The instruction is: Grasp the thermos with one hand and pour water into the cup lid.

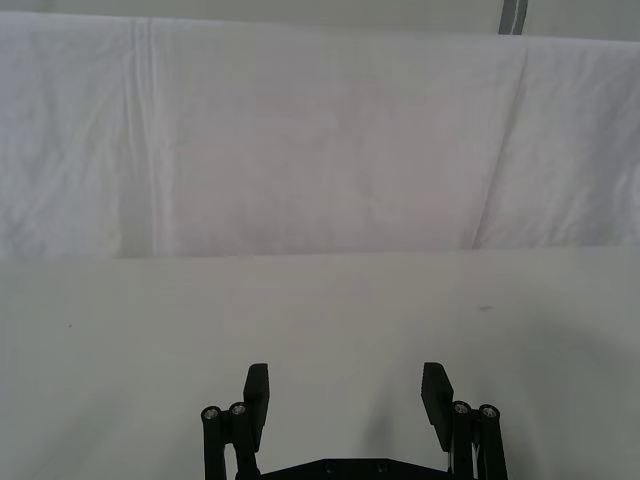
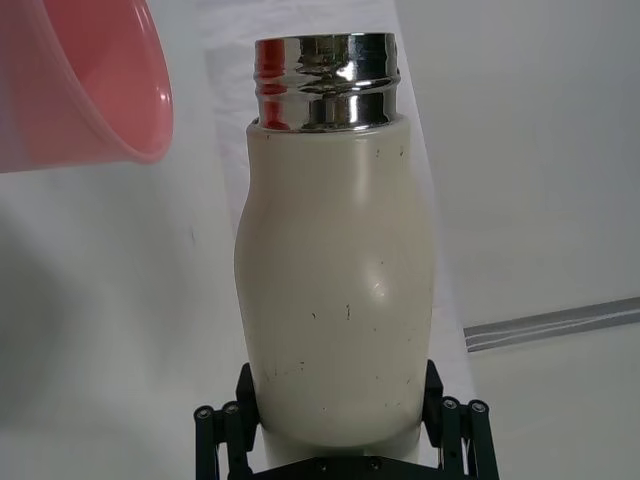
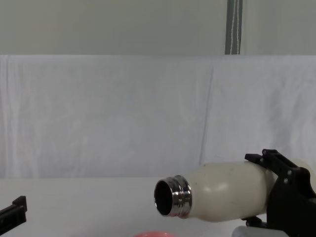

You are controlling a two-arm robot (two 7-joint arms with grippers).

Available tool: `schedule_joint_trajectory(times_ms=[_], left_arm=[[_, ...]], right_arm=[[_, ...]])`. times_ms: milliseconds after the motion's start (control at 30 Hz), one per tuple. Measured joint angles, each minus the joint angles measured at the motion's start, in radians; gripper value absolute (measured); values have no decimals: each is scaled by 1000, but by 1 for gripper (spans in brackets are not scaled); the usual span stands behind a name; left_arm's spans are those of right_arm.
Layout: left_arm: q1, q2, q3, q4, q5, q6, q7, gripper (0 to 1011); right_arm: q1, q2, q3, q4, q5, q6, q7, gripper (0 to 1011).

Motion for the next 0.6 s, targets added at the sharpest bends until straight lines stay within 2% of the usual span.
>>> schedule_joint_trajectory(times_ms=[600], left_arm=[[0,0,0,0,0,0,0,1001]], right_arm=[[3,4,0,2,-3,0,-4,950]])
